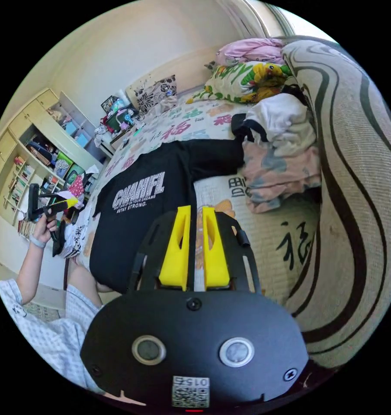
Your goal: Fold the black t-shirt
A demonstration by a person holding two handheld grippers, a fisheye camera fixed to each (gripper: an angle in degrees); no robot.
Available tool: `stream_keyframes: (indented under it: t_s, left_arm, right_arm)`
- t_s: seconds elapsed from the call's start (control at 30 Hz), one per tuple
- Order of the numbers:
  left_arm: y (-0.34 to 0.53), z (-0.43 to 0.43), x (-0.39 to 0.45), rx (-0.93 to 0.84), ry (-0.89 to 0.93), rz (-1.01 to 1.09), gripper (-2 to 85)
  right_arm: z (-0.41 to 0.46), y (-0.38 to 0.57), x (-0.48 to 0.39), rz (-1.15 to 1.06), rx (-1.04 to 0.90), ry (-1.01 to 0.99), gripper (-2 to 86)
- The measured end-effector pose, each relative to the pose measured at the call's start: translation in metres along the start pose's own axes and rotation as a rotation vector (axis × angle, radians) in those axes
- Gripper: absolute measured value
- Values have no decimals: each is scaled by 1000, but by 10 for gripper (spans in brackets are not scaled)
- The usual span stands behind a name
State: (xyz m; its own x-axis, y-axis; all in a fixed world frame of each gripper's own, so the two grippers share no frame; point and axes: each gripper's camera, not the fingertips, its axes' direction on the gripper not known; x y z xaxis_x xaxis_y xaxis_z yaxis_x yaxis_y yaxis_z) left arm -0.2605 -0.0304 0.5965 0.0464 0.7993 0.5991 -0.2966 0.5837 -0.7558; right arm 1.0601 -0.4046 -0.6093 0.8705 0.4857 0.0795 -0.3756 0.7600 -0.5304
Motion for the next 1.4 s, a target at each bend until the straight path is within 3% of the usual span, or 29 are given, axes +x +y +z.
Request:
stream_keyframes:
  t_s: [0.17, 0.27, 0.5, 0.67, 0.8, 1.0, 1.1, 1.23, 1.4]
  left_arm:
    - [-172, 127, 112, -19, 12, 238, 85]
    - [-251, 222, 166, -87, 76, 280, 86]
    - [-338, 408, 248, -210, 57, 354, 92]
    - [-361, 490, 261, -262, -172, 374, 11]
    - [-365, 482, 259, -188, -88, 421, -5]
    - [-360, 409, 230, -25, 41, 456, -8]
    - [-358, 379, 192, -3, 110, 407, -8]
    - [-350, 341, 127, 45, 119, 322, -8]
    - [-321, 294, 32, 116, 158, 189, -8]
  right_arm:
    - [31, -39, 44, 160, 43, -94, 67]
    - [54, -44, 71, 294, 99, -174, 71]
    - [83, -44, 98, 329, 156, -172, 70]
    - [93, -48, 99, 318, 184, -165, 73]
    - [104, -60, 92, 294, 178, -99, 88]
    - [113, -67, 70, 257, 221, -152, 91]
    - [122, -76, 49, 189, 226, -90, 76]
    - [140, -100, 15, 42, 144, -163, 14]
    - [152, -112, -62, -173, 111, -152, -2]
